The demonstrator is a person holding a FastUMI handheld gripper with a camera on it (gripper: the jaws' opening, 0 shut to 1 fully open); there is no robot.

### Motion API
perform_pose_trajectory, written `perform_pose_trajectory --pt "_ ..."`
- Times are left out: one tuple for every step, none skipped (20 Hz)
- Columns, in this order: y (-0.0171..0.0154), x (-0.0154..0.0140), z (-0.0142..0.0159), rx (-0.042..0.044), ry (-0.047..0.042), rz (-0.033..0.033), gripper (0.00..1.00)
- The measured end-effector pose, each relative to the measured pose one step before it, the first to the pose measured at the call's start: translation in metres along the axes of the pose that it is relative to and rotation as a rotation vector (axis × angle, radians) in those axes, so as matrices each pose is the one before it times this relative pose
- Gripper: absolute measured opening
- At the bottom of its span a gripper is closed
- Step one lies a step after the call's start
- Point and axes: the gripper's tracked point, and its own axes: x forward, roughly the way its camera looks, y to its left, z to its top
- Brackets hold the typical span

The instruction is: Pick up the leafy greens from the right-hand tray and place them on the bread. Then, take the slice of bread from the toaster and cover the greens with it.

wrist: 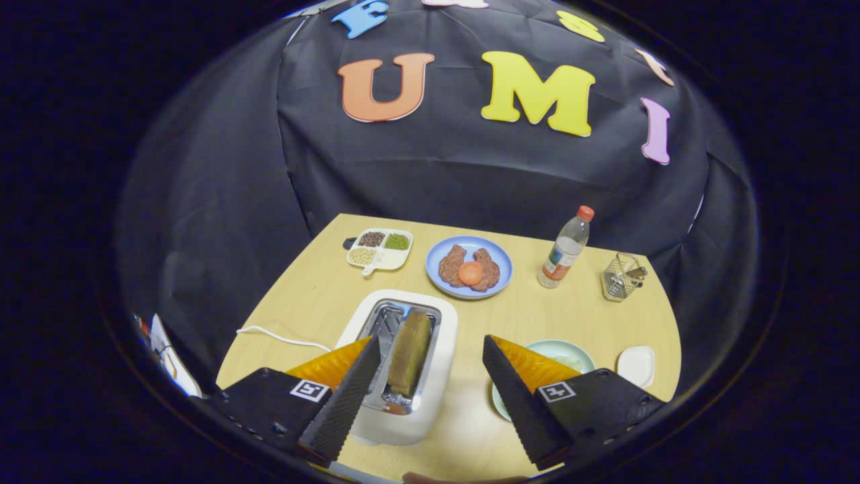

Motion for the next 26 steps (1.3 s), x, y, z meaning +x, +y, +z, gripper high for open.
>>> perform_pose_trajectory --pt "0.00314 0.00790 -0.00238 0.00373 0.01370 -0.00728 0.96" --pt "0.00048 0.00330 0.00122 0.00592 0.00110 -0.01425 0.96" --pt "0.00067 0.00358 0.00121 0.00283 0.00304 -0.01151 0.85" --pt "0.00151 0.00365 -0.00122 0.00227 0.00949 -0.00947 0.79" --pt "0.00138 0.00470 -0.00303 0.00629 0.01418 -0.00435 0.74" --pt "0.00243 0.00314 -0.00164 0.00808 0.01621 0.00143 0.68" --pt "0.00203 0.00437 -0.00166 0.00398 0.01642 -0.00055 0.67" --pt "0.00139 0.00116 -0.00038 0.00272 0.01138 0.00153 0.68" --pt "-0.00038 0.00326 -0.00077 0.00413 0.00858 -0.01171 0.65" --pt "0.00005 0.00188 0.00081 0.00317 0.00307 -0.00587 0.52" --pt "0.00203 0.00197 -0.00135 -0.00445 0.00539 -0.00742 0.39" --pt "-0.00138 -0.00115 -0.00007 -0.00019 0.00132 -0.00842 0.32" --pt "0.00288 0.00022 -0.00191 -0.00082 0.00277 0.00381 0.21" --pt "0.00344 -0.00616 0.00151 -0.00710 -0.00087 0.01657 0.18" --pt "0.00184 0.00147 -0.00152 -0.00755 -0.00192 0.00967 0.18" --pt "-0.00124 -0.00472 0.00110 -0.00118 -0.00863 -0.00118 0.18" --pt "-0.00075 -0.00681 0.00182 -0.00076 -0.01376 0.00146 0.18" --pt "0.00061 -0.00723 0.00301 -0.00216 -0.01382 0.01076 0.18" --pt "0.00167 -0.00827 0.00327 0.00171 -0.01569 0.01040 0.18" --pt "-0.00084 -0.00891 0.00267 0.00447 -0.01183 0.01032 0.18" --pt "0.00034 -0.00668 0.00389 0.00254 -0.00978 0.01122 0.18" --pt "-0.00287 -0.01015 0.00620 0.00156 -0.01672 0.00173 0.18" --pt "-0.00225 -0.00935 0.00633 0.00377 -0.01667 0.00778 0.18" --pt "-0.00227 -0.00805 0.00618 0.00624 -0.01617 0.00463 0.18" --pt "-0.00567 -0.00765 0.00678 0.00471 -0.01803 0.00114 0.18" --pt "-0.00484 -0.00593 0.00585 0.00600 -0.01627 0.00435 0.18"
